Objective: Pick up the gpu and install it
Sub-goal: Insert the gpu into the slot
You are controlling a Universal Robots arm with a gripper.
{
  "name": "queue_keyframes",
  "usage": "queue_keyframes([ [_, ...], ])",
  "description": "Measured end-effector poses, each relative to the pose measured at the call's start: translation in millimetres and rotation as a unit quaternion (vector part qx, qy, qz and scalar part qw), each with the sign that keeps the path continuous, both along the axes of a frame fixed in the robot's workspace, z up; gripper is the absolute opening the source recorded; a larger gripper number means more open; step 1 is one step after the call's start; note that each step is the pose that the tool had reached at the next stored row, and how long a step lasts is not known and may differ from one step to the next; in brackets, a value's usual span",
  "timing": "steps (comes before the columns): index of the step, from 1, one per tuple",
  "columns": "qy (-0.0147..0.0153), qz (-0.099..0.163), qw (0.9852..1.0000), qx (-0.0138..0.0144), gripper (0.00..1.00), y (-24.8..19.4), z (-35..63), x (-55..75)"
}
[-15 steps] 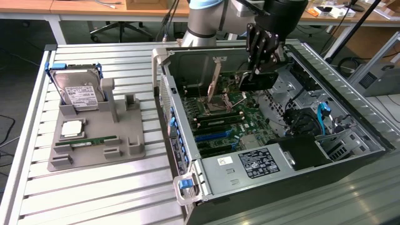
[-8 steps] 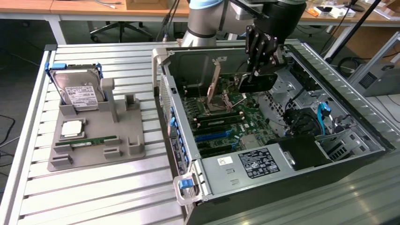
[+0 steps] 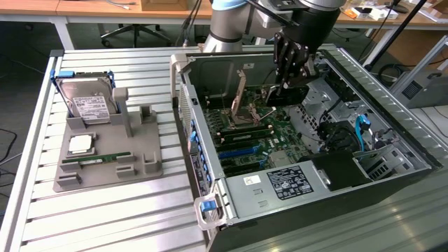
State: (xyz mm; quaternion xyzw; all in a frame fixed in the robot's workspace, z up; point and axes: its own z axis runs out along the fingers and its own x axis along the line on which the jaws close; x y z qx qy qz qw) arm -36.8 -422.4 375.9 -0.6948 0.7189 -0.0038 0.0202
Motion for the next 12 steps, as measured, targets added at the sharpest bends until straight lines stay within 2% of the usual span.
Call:
queue_keyframes([
  [12,0.0000,0.000,1.0000,0.0000,0.27,0.0,-3.8,0.0],
])
